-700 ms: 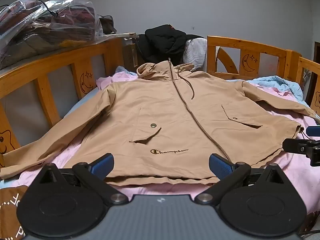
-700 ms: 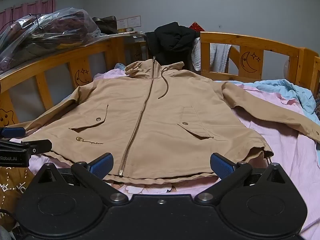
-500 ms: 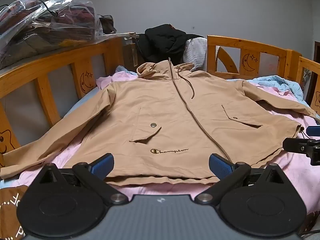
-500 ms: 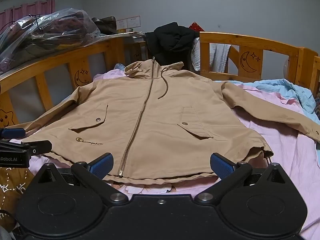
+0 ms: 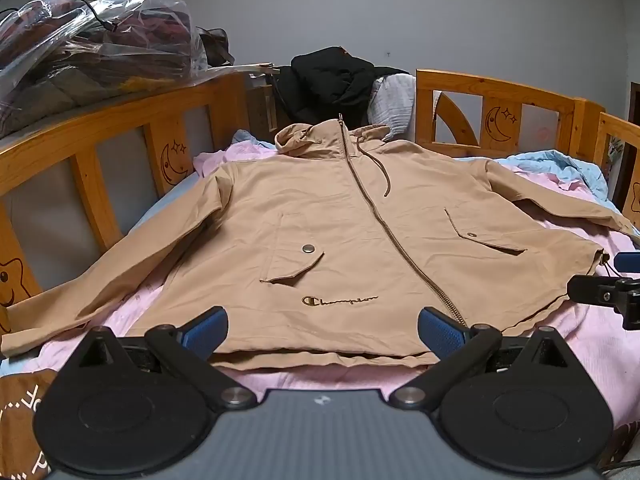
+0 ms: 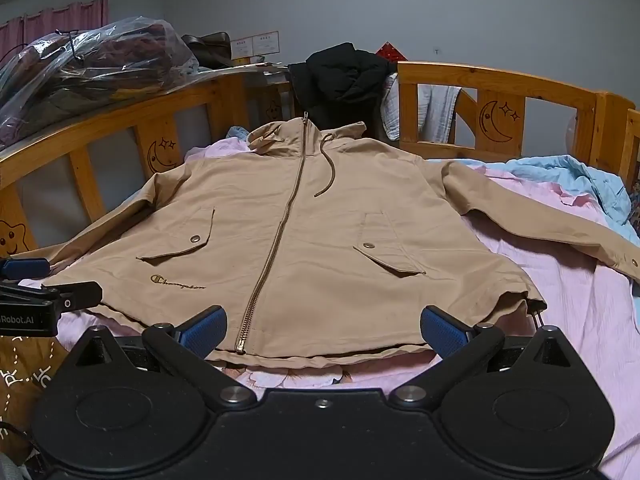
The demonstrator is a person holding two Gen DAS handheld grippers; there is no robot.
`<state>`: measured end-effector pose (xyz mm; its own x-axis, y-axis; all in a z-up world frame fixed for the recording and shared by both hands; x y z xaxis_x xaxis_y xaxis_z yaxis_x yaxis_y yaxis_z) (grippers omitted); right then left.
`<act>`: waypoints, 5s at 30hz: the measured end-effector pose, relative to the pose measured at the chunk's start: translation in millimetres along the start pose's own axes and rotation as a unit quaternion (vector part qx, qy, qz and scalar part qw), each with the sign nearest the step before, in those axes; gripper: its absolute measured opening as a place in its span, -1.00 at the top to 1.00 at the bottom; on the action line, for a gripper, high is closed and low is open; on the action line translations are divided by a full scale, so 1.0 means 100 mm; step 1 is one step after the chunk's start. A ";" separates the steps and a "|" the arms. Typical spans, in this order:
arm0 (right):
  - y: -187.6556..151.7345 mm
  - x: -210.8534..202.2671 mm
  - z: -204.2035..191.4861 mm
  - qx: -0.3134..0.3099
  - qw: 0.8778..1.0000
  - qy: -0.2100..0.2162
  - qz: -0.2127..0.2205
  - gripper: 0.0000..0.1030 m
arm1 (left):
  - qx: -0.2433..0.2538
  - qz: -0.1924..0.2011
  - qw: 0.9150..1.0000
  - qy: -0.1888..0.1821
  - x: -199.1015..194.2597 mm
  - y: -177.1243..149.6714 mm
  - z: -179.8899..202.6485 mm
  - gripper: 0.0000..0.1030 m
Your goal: Fold large clothes
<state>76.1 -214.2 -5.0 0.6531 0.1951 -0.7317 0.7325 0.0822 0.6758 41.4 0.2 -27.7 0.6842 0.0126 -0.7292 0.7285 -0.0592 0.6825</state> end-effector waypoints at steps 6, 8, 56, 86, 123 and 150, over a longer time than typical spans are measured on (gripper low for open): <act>0.01 0.01 0.01 0.000 1.000 0.000 0.000 -0.99 | 0.000 -0.001 1.000 0.001 0.05 -0.02 -0.02 -0.99; 0.01 0.01 0.01 0.000 1.000 0.000 0.000 -0.99 | 0.000 -0.001 1.000 0.001 0.05 -0.02 -0.02 -0.99; 0.02 0.03 0.02 0.004 1.000 0.001 -0.002 -0.99 | 0.001 -0.005 1.000 -0.001 0.02 -0.05 -0.06 -0.99; 0.08 0.09 0.23 0.067 0.997 0.014 -0.039 -0.99 | 0.015 -0.079 0.997 -0.021 0.30 0.09 -0.02 -0.99; 0.88 0.71 3.65 0.611 0.762 -0.180 0.116 0.74 | -0.077 -0.145 0.980 -0.113 1.55 1.78 -0.16 -0.99; 1.91 1.50 -0.86 -0.372 0.917 0.091 0.111 0.95 | -0.246 -0.049 0.958 -0.137 1.26 1.79 -1.65 -0.99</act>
<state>297.3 -85.2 21.5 0.6773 0.4424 -0.5878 0.2082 0.6511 0.7299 264.2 156.3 10.5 0.6254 -0.2729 -0.7311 0.7636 0.4069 0.5014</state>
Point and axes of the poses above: each gripper's, at about its wrist camera, not at the fingertips, and x roughly the way its jaws point, z to its right, y to its top, the point moved 5 cm from there along x, roughly the way its jaws point, and after that the axes turned 13 degrees about -z, right-handed, at the moved point
